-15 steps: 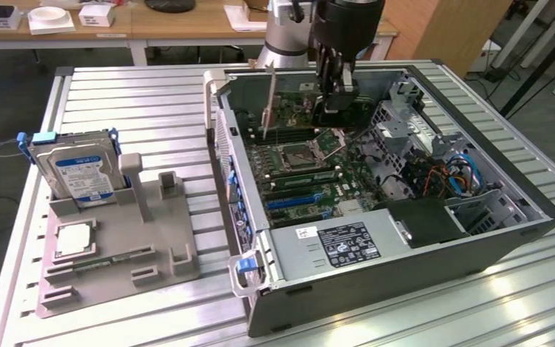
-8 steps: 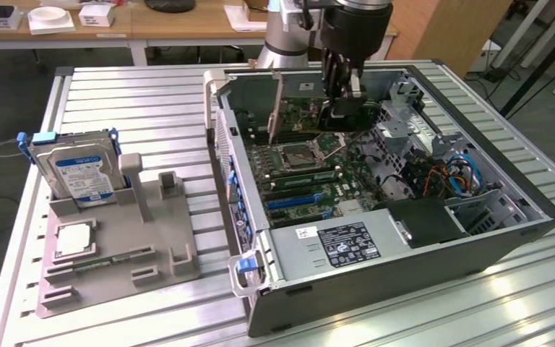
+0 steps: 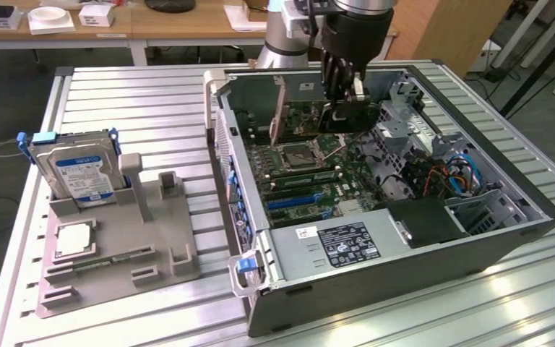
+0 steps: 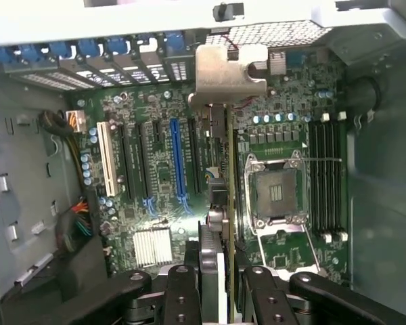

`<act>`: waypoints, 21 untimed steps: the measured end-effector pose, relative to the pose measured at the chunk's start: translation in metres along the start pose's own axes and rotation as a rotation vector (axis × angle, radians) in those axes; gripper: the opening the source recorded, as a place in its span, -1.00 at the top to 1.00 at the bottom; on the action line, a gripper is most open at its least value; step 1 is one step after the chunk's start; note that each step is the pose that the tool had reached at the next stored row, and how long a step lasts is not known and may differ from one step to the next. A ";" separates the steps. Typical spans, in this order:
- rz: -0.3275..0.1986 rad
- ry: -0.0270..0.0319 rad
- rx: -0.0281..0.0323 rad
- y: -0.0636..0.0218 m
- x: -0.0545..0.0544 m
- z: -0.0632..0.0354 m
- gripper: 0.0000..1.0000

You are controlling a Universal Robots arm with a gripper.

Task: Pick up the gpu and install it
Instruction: 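Insert the gpu into the slot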

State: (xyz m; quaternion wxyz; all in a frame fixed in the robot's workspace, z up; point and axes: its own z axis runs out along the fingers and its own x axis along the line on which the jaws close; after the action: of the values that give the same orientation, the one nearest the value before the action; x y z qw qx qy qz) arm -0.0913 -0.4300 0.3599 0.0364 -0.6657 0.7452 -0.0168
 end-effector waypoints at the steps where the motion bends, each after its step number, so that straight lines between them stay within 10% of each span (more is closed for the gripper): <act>1: -0.012 -0.0009 -0.0003 -0.0001 0.000 0.0005 0.41; 21: -0.087 -0.0061 -0.0029 -0.0008 0.009 0.0107 0.41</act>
State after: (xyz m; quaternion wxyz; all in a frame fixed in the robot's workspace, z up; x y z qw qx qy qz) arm -0.0907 -0.4386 0.3490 0.0370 -0.6974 0.7156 -0.0152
